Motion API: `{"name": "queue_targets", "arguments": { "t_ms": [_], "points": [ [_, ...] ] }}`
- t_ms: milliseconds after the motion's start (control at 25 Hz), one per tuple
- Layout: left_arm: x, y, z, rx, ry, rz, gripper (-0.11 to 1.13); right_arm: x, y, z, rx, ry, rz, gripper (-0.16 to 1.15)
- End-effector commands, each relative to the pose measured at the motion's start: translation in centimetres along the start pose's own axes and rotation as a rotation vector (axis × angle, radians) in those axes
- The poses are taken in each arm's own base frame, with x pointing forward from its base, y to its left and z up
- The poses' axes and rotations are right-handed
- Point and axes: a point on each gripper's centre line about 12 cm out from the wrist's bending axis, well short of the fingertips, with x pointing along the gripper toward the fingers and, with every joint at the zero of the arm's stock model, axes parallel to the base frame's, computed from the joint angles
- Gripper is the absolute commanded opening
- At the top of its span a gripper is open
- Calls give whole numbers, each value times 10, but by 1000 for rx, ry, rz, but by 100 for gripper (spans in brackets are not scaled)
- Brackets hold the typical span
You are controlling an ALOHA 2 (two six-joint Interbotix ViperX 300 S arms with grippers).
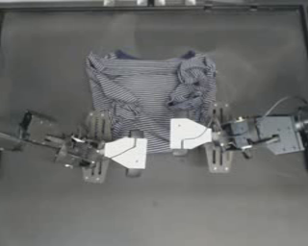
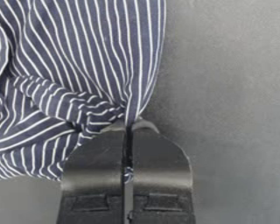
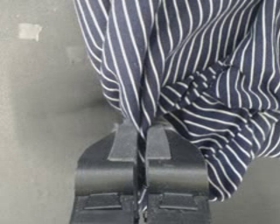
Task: Fold shirt
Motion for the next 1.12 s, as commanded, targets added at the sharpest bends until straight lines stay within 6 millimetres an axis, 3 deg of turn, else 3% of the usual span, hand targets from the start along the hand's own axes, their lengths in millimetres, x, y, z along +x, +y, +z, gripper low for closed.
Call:
{"name": "queue_targets", "arguments": {
  "t_ms": [40, 440, 1120],
  "points": [
    [-16, 1, 6, -27, -47, -1, 5, -9, 5, 2, 26, -18, 24, 6],
    [-45, -19, 6, -50, -81, -5, 5, -40, 26, 5, 71, -94, 102, 6],
    [-99, -70, 3, -179, -120, -32, 5, -84, 74, -10, 170, -163, 143, 6]
  ]
}}
